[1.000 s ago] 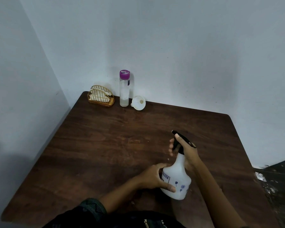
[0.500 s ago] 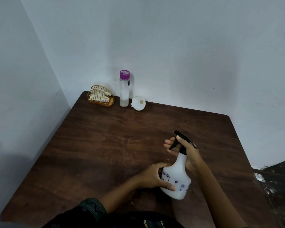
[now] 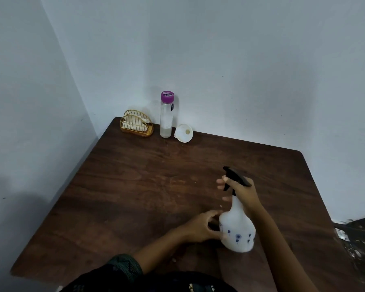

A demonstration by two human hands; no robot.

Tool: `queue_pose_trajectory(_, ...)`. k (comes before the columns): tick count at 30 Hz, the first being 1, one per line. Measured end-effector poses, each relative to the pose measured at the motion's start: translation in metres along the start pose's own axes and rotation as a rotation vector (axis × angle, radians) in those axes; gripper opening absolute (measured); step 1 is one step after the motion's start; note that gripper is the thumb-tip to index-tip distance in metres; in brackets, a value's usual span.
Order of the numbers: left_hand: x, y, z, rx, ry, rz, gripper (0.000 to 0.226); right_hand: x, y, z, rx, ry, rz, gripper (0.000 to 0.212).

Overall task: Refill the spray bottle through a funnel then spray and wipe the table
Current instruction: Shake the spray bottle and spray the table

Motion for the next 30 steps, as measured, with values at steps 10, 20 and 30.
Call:
queue_pose_trajectory(10,-0.034,0.009,-0.055,0.303,-0.301,-0.228,0.055,-0.002,-0.009,0.033,-0.389,0.465,0.135,0.014)
queue_pose_trajectory(20,-0.097,0.041,-0.091,0.185,-0.842,-0.625,0.126,0.008,-0.017,0.043,-0.198,0.471,0.096,0.014)
queue_pose_trajectory(30,-0.094,0.037,-0.093,0.193,-0.858,-0.63,0.128,-0.003,-0.04,-0.006,0.099,0.247,0.047,0.015)
Point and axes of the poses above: each hand's wrist, its own y-axis away from the middle knuckle, its own z-axis out of the palm, x = y × z, the point moved 1 cm from there along -y, towards the middle knuckle, and after that the axes turned 12 degrees about -y, right-handed, at the moved point
